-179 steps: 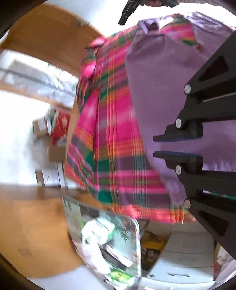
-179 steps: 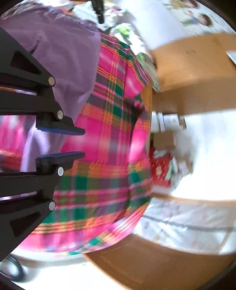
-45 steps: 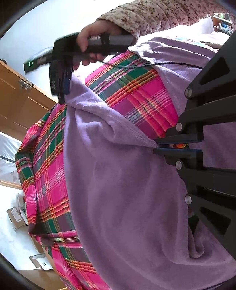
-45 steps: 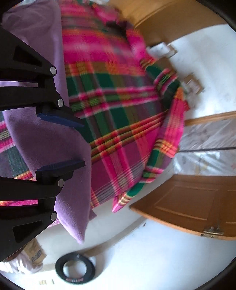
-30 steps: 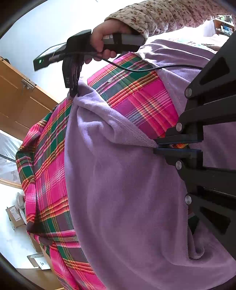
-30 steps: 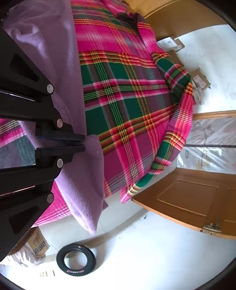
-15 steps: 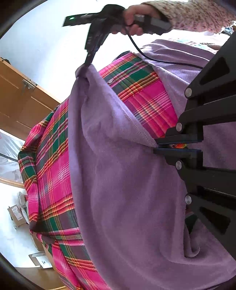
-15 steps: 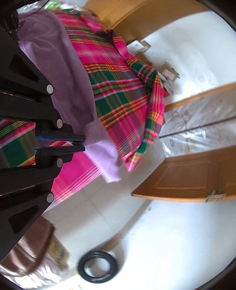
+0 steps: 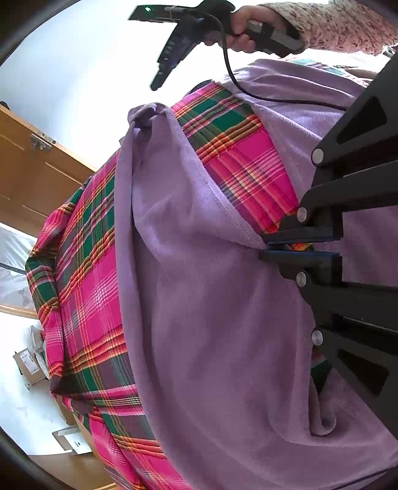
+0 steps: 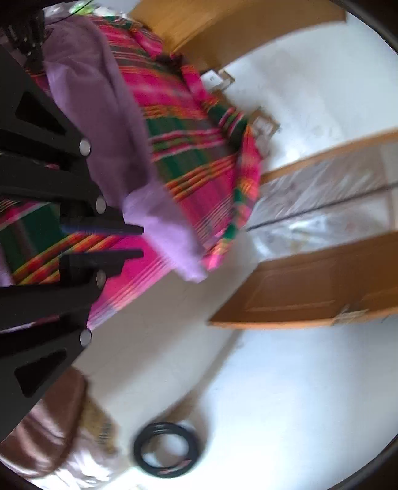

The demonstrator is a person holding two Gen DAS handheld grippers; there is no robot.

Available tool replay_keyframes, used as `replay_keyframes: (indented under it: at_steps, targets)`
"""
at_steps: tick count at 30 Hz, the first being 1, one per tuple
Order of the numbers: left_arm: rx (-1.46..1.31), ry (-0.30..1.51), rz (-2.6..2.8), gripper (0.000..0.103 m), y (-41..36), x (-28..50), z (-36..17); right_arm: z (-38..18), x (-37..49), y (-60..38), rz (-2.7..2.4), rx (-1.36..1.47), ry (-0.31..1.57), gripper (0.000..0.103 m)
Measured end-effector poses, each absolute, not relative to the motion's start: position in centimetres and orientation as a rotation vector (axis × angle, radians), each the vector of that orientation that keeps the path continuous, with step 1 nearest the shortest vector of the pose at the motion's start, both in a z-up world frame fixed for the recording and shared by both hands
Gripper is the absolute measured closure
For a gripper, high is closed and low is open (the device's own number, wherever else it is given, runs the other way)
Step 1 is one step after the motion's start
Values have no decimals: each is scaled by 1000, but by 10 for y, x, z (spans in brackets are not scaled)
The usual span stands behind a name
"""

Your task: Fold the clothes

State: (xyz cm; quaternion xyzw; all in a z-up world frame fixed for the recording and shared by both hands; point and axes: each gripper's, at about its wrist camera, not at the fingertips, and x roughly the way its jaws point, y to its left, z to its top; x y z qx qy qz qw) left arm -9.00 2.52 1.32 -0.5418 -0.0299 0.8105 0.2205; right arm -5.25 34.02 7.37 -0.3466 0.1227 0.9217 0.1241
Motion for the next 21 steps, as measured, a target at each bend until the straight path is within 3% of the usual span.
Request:
replay_keyframes:
  at_steps: [1, 6, 11, 12, 14, 21]
  targets:
    - [-1500, -86, 2242, 99, 25, -90, 13, 75, -59, 334, 2707, -1017, 303, 68]
    - [-1504, -90, 2239, 99, 24, -90, 14, 62, -99, 305, 2690, -1215, -44, 68]
    - [-1503, -104, 2234, 99, 22, -91, 14, 49, -110, 318, 2573, -1276, -60, 68]
    - [-1503, -104, 2233, 99, 22, -91, 14, 50, -106, 322, 2569, -1258, -41, 70]
    - [-1503, -104, 2231, 99, 22, -90, 14, 53, -100, 331, 2564, -1220, 4, 95]
    - [-1502, -100, 2234, 99, 23, -89, 14, 56, -62, 379, 2541, -1129, 529, 95]
